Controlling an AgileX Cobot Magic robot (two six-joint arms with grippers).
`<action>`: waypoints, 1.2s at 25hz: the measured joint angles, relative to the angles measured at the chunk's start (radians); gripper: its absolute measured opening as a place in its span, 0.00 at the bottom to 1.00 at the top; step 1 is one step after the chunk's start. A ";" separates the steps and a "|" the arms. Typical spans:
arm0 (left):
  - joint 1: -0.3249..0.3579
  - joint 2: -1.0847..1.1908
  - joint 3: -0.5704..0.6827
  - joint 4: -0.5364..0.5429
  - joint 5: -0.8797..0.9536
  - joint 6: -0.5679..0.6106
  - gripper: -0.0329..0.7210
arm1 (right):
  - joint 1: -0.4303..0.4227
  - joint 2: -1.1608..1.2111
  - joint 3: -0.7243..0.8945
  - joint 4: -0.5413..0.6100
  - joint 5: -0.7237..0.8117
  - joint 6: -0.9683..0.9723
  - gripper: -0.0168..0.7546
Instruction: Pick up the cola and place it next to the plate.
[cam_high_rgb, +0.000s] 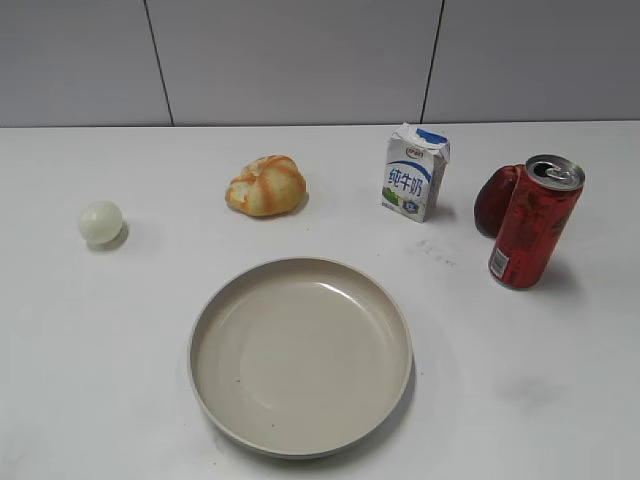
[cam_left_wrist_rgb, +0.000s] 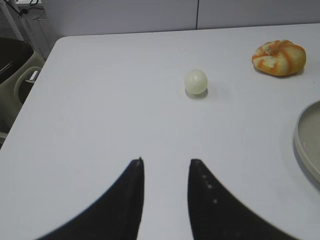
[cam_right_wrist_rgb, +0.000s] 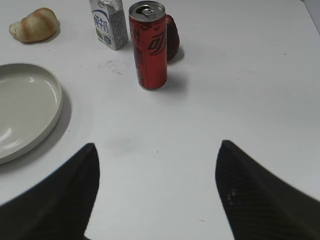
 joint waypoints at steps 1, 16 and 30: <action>0.000 0.000 0.000 0.000 0.000 0.000 0.36 | 0.000 0.000 0.000 0.000 0.000 0.000 0.77; 0.000 0.000 0.000 0.000 0.000 0.000 0.36 | 0.000 0.000 0.000 0.000 0.000 0.000 0.77; 0.000 0.000 0.000 0.000 0.000 0.000 0.36 | 0.000 0.254 -0.027 0.000 -0.332 0.000 0.77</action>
